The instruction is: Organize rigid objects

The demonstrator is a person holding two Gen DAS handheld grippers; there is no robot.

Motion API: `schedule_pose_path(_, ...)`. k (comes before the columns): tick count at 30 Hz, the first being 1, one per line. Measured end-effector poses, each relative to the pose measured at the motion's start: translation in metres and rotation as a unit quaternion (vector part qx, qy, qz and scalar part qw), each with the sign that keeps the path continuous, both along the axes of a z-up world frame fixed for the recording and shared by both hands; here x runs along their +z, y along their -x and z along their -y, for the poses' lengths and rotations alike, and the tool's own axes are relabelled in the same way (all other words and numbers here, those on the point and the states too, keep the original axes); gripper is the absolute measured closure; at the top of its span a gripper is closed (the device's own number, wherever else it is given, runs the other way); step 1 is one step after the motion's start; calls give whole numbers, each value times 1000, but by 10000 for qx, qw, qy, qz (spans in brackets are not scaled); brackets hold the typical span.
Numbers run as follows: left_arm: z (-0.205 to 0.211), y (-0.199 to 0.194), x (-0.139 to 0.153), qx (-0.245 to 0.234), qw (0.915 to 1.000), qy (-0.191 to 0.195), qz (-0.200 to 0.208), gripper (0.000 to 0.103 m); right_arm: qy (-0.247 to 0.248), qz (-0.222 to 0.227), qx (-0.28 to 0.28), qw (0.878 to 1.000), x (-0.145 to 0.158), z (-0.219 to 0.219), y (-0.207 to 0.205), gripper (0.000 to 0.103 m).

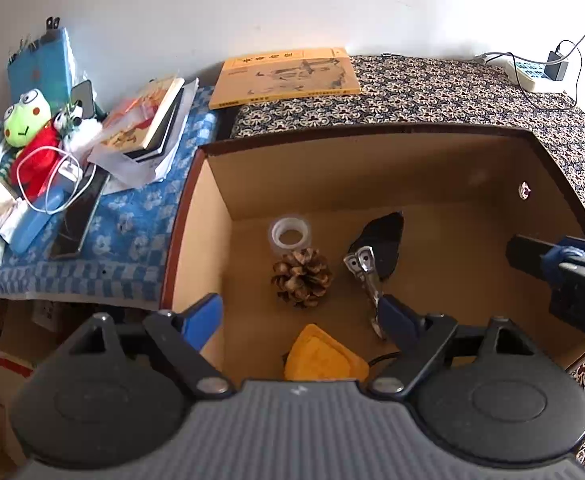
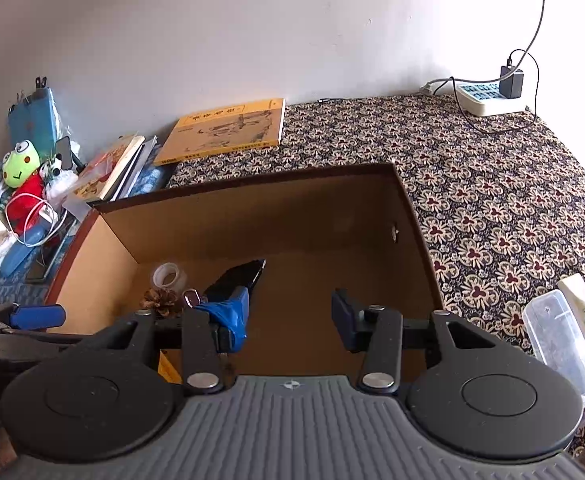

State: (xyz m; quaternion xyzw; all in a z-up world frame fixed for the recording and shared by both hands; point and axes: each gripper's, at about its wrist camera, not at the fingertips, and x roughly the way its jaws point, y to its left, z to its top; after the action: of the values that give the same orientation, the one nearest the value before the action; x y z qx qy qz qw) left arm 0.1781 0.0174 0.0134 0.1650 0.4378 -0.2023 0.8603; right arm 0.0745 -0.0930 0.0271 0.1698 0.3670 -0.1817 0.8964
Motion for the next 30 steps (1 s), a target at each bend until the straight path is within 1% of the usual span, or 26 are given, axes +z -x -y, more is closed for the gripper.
schedule_pose_path(4, -3, 0, -4, 46, 10000, -27, -28, 16, -122, -24, -13, 9999, -2, 0, 1, 73)
schedule_pose_path(15, -5, -3, -3, 137, 9999, -28, 76, 16, 86, 93, 79, 9999, 5, -1, -4, 72)
schedule_pose_path(19, -3, -4, -7, 111, 9999, -37, 16, 16, 7, 45, -6, 10000, 0, 4, -3, 72)
schedule_pose_path(30, 0, 1, -15, 36, 10000, -90, 14, 16, -138, -18, -68, 9999, -8, 3, 3, 72)
